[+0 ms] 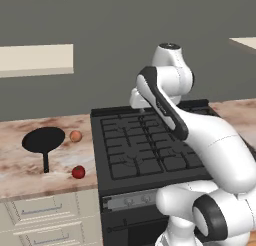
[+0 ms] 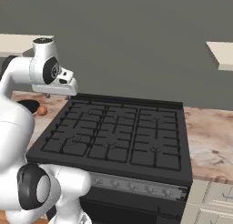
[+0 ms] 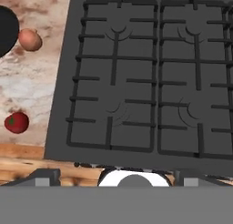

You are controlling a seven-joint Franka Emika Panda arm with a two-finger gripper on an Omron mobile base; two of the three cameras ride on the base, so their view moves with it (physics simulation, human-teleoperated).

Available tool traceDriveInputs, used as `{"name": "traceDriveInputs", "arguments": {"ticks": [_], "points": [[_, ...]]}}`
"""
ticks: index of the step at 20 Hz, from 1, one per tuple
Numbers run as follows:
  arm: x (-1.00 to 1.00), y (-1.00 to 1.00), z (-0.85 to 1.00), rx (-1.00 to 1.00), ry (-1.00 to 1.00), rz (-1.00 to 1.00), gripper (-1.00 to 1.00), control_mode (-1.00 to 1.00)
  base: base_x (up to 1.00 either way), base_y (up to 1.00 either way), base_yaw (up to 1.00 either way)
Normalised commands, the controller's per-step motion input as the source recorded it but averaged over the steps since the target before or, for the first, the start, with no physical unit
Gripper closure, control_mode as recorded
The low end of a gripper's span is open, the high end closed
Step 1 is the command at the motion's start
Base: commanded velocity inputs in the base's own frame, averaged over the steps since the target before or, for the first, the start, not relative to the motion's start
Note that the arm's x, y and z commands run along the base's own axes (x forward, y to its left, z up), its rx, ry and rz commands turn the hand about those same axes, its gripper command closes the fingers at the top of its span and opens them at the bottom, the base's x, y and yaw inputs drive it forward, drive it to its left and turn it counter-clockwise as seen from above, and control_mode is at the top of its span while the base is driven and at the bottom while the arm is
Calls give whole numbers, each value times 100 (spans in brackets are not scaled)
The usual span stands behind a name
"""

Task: Place the pan on the rear right burner on the stove. Then place the tomato and the onion in the pan and turn on the rear right burner.

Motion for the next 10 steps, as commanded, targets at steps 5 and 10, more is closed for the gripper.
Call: {"name": "traceDriveInputs", "arguments": {"ticks": [5, 10], "points": [[0, 35, 0, 0, -5, 0, -100, -100, 0, 0, 0], [0, 38, 0, 0, -9, 0, -100, -100, 0, 0, 0]]}}
